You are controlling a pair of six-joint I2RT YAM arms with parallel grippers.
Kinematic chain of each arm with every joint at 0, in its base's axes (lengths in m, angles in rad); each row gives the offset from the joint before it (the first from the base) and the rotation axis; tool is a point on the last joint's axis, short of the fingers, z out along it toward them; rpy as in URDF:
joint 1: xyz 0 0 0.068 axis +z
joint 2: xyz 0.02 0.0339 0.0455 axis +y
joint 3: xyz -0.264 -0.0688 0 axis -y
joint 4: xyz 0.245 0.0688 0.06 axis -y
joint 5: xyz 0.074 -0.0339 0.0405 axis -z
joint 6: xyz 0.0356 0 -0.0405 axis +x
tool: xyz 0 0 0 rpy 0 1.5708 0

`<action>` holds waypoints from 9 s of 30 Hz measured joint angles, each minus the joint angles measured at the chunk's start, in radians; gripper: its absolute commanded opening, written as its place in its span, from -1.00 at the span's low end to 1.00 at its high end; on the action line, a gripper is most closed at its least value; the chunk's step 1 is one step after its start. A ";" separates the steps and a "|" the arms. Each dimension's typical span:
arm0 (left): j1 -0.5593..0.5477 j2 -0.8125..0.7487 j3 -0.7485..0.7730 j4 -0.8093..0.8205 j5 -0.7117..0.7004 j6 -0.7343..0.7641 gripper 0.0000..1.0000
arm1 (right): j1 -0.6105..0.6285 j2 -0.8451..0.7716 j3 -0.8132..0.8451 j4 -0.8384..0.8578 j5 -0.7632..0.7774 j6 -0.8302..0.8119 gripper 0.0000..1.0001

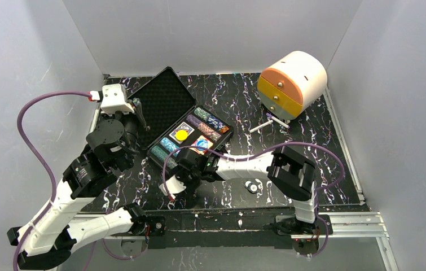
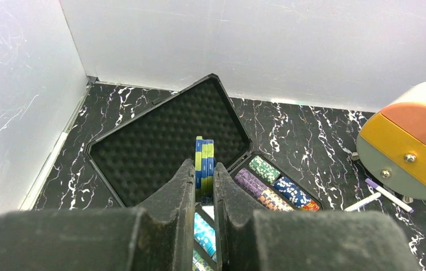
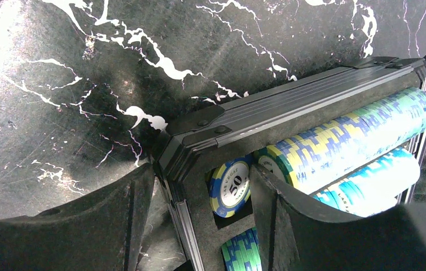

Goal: Pack up texas hold em set

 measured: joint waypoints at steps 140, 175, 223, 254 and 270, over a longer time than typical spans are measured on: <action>0.000 -0.025 -0.045 -0.083 -0.020 -0.084 -1.00 | -0.189 -0.300 -0.134 0.101 0.041 0.998 0.38; 0.001 0.122 -0.146 -0.323 0.472 -0.343 -1.00 | -0.281 -0.332 -0.366 -0.048 0.381 2.424 0.39; 0.001 0.167 -0.146 -0.297 0.416 -0.278 -1.00 | -0.504 -0.244 -0.261 -0.052 0.381 2.186 -0.97; 0.001 0.217 -0.145 -0.253 0.408 -0.272 -1.00 | -0.463 -0.242 -0.240 -0.054 0.257 1.929 0.19; 0.001 0.229 -0.145 -0.247 0.407 -0.264 -1.00 | -0.398 -0.146 -0.155 -0.074 0.356 1.508 -0.22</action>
